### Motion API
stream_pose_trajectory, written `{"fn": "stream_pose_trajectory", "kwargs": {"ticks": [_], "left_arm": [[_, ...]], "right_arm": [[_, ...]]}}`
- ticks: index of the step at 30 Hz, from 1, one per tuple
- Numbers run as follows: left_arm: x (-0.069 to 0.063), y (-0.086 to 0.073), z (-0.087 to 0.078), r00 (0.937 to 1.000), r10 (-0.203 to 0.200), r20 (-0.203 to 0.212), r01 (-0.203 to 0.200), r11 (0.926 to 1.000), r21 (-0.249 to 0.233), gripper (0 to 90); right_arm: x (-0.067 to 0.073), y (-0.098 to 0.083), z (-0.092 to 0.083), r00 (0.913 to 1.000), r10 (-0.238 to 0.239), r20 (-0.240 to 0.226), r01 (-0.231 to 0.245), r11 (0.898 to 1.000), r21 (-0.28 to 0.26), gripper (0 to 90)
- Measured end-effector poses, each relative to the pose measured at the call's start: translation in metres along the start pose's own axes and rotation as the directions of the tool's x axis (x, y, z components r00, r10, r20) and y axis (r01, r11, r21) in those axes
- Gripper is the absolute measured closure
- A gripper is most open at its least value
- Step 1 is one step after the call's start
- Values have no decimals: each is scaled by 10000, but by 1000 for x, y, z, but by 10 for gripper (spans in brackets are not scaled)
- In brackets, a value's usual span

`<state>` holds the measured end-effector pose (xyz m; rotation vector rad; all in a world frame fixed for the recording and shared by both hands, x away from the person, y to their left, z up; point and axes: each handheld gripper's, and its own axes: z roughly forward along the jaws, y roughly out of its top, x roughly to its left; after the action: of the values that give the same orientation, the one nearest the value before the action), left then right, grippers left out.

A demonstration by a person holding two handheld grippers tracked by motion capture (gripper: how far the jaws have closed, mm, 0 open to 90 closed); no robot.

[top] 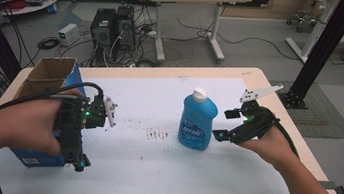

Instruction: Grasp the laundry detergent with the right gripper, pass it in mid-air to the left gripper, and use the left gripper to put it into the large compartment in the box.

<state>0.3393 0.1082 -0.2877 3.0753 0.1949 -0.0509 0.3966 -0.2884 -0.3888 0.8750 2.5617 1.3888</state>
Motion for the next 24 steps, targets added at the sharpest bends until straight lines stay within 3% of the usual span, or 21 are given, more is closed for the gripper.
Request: {"fn": "stream_pose_trajectory", "kwargs": {"ticks": [24], "left_arm": [[-1,-14,-2,9998,-201,-39,202,9998,16,17]], "right_arm": [[4,5,51,9995,211,-242,-224,9982,-549,11]]}}
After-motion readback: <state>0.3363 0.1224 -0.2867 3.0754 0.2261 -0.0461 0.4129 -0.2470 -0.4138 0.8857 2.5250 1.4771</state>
